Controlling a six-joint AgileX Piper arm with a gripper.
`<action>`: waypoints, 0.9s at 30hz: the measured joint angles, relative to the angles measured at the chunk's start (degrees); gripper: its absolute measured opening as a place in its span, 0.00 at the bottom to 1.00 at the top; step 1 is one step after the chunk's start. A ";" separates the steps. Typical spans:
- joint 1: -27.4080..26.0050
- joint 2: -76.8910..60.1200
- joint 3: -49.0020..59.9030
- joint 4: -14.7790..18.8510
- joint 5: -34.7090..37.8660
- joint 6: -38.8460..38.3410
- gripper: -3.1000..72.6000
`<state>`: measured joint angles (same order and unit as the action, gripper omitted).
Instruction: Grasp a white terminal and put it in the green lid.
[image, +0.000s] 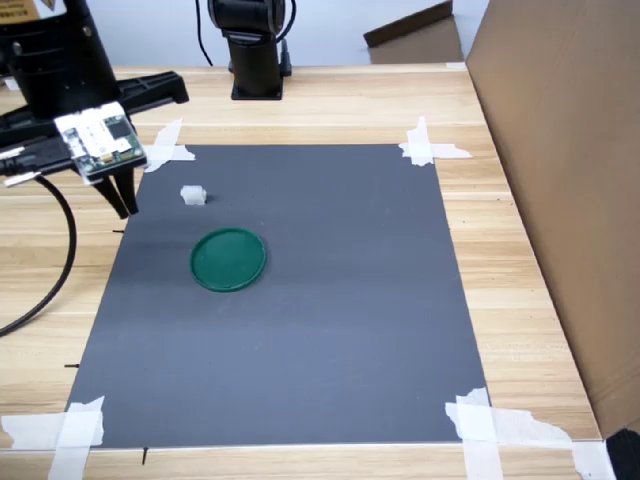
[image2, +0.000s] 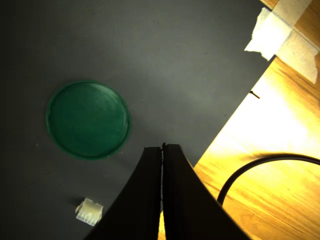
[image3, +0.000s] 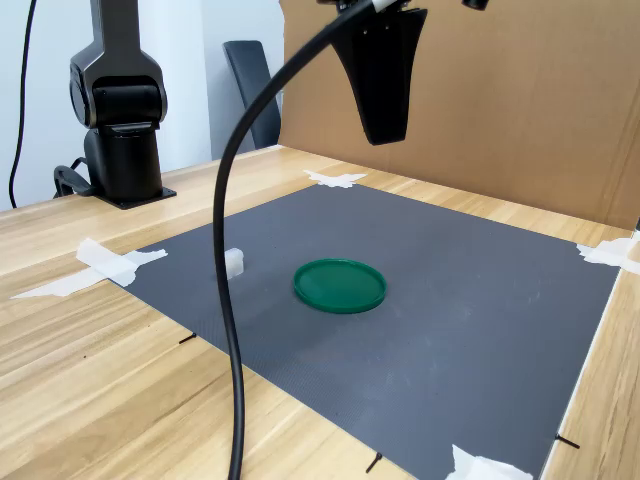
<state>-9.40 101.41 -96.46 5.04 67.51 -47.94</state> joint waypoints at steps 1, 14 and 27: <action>0.00 -0.12 0.31 0.25 -0.01 0.00 0.00; 0.00 -17.30 23.97 4.75 -4.99 -7.26 0.00; 0.00 -28.41 36.16 6.12 -5.03 -11.64 0.00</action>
<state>-9.40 72.99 -60.30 11.17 62.48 -59.58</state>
